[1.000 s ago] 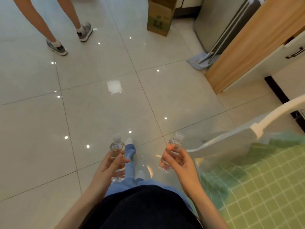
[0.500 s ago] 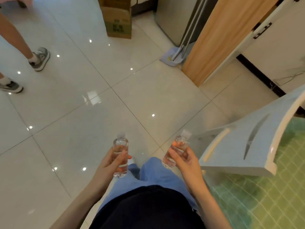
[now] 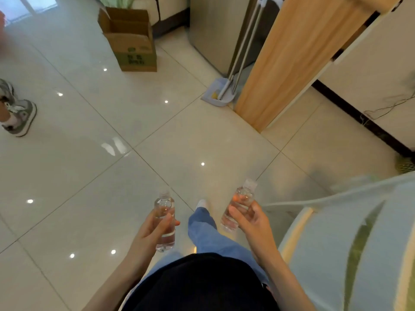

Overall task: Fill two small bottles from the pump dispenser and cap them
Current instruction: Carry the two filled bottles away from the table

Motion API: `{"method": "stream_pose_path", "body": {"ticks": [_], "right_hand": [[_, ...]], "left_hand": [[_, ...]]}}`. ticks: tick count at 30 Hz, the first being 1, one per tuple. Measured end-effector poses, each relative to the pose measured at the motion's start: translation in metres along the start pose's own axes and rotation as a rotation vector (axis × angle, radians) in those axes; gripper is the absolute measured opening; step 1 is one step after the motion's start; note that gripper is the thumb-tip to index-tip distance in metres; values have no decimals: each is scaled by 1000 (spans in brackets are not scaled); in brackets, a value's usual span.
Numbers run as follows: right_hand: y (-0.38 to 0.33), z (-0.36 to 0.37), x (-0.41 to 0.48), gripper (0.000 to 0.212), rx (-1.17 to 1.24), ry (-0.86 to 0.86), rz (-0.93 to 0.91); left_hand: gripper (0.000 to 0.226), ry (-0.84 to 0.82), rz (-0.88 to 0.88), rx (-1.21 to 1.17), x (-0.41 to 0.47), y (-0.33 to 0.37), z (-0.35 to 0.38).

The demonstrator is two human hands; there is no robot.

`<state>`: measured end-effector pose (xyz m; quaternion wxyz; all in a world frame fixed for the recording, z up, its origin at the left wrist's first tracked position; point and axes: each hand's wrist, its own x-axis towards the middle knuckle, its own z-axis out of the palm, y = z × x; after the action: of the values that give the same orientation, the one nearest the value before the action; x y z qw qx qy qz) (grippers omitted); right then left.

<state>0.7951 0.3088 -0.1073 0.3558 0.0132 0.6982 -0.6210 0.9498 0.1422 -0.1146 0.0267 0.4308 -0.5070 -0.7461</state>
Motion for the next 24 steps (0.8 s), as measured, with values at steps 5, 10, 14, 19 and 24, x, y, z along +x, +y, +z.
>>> {"method": "stream_pose_path", "body": {"ticks": [5,10,14,19,24], "right_hand": [[-50,-15,70,20,-38,-1,-49],[-94,-26,121,18,-28,23,-54],[-118,-29,159,18,-16,82,-38],[-145,-28,210,20,42,180,-36],[-177,-18,262,20,149,341,-44]], "left_hand": [[29,8,17,37,64,48,38],[25,-46,33,83,118,99,68],[29,-95,43,97,166,140,84],[28,-180,46,134,239,186,103],[31,-312,20,206,306,238,126]]}}
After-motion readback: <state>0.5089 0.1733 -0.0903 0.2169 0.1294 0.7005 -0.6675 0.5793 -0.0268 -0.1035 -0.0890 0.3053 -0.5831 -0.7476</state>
